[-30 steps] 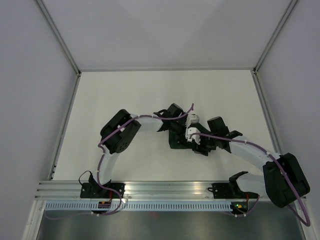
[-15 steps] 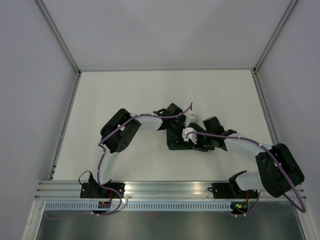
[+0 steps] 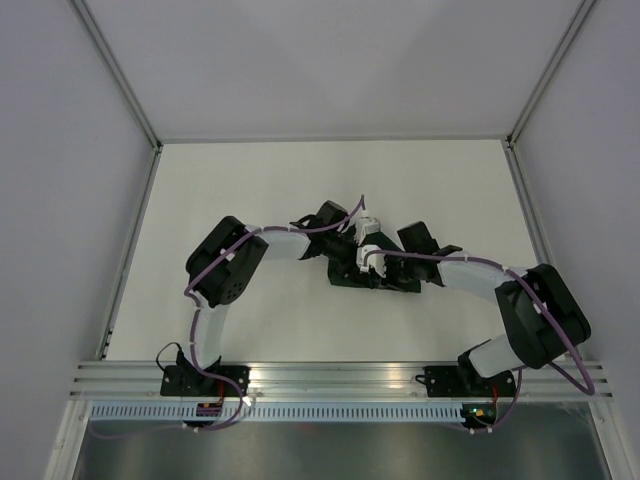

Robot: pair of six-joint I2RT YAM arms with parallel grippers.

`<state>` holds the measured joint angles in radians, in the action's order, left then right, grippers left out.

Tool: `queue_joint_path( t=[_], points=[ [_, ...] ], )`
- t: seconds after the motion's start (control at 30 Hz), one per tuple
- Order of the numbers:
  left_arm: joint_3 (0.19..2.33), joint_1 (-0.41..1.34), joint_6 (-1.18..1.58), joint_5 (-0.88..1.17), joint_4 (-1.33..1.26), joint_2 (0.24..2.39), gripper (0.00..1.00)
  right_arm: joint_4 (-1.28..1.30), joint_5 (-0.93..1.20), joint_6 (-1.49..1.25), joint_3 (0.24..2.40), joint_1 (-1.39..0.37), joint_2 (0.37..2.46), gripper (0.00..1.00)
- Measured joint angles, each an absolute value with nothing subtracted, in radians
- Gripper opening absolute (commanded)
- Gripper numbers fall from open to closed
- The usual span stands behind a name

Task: Fold the napkin, place the utensils inside, and roll it up
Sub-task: Roll the napkin at the center of the board.

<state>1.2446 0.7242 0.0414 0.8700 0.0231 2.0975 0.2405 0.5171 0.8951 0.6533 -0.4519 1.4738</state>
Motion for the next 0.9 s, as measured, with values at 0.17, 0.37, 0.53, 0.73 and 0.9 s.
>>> queue_joint_path(
  t=[0.17, 0.37, 0.53, 0.73, 0.9],
  points=[
    [1.167, 0.682, 0.098, 0.805, -0.051, 2.035, 0.56, 0.255, 0.525, 0.907, 0.690, -0.451, 1.511, 0.01],
    [1.035, 0.591, 0.181, 0.690, -0.176, 1.901, 0.56, 0.329, 0.574, 0.925, 0.766, -0.422, 1.579, 0.01],
    [0.891, 0.559, 0.251, 0.536, -0.346, 1.711, 0.58, 0.475, 0.663, 0.958, 0.901, -0.367, 1.697, 0.00],
    [0.704, 0.567, 0.295, 0.371, -0.561, 1.510, 0.60, 0.733, 0.791, 1.002, 1.131, -0.289, 1.902, 0.00],
    [0.648, 0.681, 0.194, 0.204, -0.611, 1.461, 0.65, 0.958, 0.878, 1.019, 1.313, -0.244, 2.072, 0.01]
  ],
)
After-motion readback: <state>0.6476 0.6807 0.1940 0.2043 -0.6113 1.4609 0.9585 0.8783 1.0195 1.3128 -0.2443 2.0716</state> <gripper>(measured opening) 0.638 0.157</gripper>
